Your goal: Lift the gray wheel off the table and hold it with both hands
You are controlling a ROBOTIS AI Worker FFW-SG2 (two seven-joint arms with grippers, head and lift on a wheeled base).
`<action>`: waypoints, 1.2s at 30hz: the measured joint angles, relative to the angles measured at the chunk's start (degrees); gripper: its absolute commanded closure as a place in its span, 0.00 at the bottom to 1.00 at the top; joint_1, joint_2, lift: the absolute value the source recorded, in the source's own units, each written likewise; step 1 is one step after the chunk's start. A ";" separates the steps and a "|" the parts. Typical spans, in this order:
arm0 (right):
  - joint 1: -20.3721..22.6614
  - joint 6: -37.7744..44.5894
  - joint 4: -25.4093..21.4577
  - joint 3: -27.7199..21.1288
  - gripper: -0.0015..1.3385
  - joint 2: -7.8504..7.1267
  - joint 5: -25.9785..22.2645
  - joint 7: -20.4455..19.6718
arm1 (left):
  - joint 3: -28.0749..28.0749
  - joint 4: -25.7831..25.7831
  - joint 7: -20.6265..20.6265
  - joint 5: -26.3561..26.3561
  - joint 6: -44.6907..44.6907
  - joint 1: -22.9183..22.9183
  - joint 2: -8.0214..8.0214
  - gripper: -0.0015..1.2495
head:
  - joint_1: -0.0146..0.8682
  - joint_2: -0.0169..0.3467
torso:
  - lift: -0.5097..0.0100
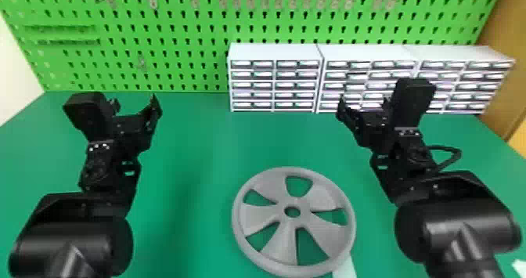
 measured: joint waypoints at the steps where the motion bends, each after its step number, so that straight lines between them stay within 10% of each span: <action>1: -0.02 0.08 0.00 0.02 0.20 -0.01 -0.01 0.00 | 0.00 0.00 0.00 -0.01 -0.02 0.00 0.00 0.37 | 0.76 0.21 | 0.80; 17: -0.69 4.17 -1.20 -0.01 0.20 -0.16 -0.84 0.00 | 0.18 0.00 -0.09 -0.11 -0.18 -0.09 0.01 0.37 | 0.76 0.21 | 0.80; 36: -8.83 44.03 -9.42 -2.95 0.20 -0.21 -6.16 -0.09 | 0.09 0.00 -0.09 -0.56 -0.24 -0.08 0.00 0.37 | 0.76 0.21 | 0.80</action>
